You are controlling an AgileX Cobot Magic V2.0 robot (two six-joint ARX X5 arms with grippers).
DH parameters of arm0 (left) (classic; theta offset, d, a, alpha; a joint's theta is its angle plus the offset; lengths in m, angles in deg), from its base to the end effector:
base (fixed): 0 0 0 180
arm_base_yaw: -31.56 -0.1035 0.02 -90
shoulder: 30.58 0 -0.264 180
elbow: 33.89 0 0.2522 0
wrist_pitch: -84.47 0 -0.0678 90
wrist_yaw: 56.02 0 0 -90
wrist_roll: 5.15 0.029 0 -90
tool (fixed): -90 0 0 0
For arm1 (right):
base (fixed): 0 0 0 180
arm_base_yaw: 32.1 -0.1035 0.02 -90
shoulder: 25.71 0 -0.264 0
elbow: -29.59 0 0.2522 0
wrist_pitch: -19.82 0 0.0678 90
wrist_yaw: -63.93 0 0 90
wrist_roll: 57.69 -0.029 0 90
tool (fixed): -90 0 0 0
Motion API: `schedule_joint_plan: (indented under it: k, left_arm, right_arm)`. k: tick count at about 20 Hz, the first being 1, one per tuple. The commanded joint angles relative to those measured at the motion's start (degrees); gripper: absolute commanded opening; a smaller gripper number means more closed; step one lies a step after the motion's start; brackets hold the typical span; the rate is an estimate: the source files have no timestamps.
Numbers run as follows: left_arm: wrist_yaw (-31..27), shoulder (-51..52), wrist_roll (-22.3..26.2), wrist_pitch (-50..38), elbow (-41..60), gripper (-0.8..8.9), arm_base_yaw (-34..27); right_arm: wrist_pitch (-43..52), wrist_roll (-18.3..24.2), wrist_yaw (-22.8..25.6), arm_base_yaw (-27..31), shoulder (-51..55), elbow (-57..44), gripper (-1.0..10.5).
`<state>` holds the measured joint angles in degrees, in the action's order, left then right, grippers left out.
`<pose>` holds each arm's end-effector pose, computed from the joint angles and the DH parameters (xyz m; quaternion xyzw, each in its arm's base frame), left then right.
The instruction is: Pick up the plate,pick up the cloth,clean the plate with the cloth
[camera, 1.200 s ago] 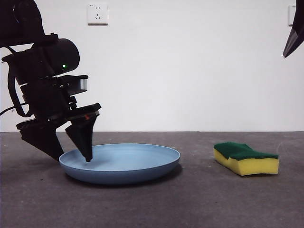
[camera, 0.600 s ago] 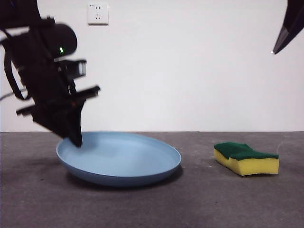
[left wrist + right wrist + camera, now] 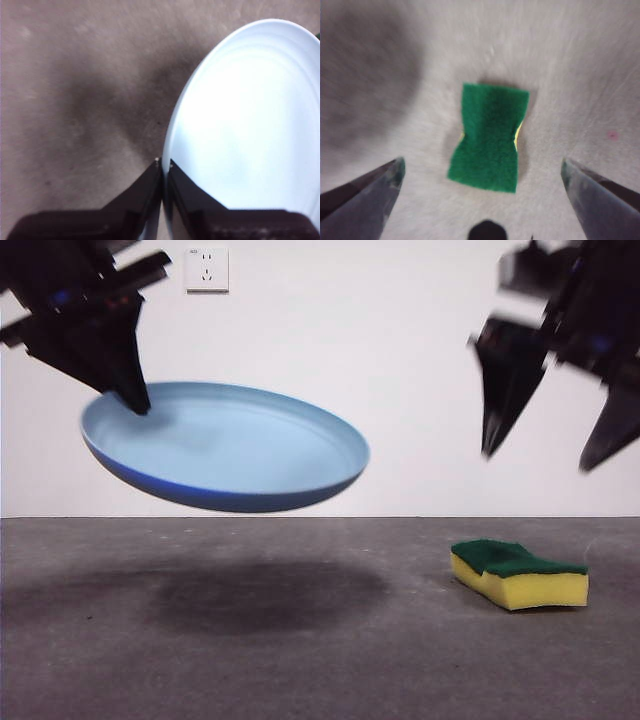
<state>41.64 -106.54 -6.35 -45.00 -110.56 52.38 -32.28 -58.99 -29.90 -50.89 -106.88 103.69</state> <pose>0.2514 -0.0997 0.2890 0.0391 0.4207 -0.2187 0.8796 0.2638 0.0918 0.2503 -0.0546 0.4914 0.1650 0.8534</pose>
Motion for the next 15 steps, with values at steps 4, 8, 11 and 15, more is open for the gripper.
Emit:
schedule_joint_plan:
  k: [4, 8, 11, 15]
  left_arm:
    - [-0.2, 1.0, 0.4, 2.4, 0.5, -0.09, 0.2]
    - [-0.2, 1.0, 0.4, 2.3, 0.5, -0.09, 0.3]
    - [-0.1, 1.0, 0.4, 2.3, 0.5, -0.09, 0.4]
    - [-0.1, 1.0, 0.4, 2.3, 0.5, -0.09, 0.6]
  right_arm:
    - [4.2, 1.2, 1.3, -0.8, -10.6, 0.0, 5.3]
    - [6.9, 1.3, 1.2, -0.8, -15.0, 0.0, 4.6]
    - [7.7, 1.4, 1.2, -0.8, -17.1, 0.0, 4.6]
    - [8.0, 1.4, 1.2, -0.8, -18.1, 0.0, 3.8]
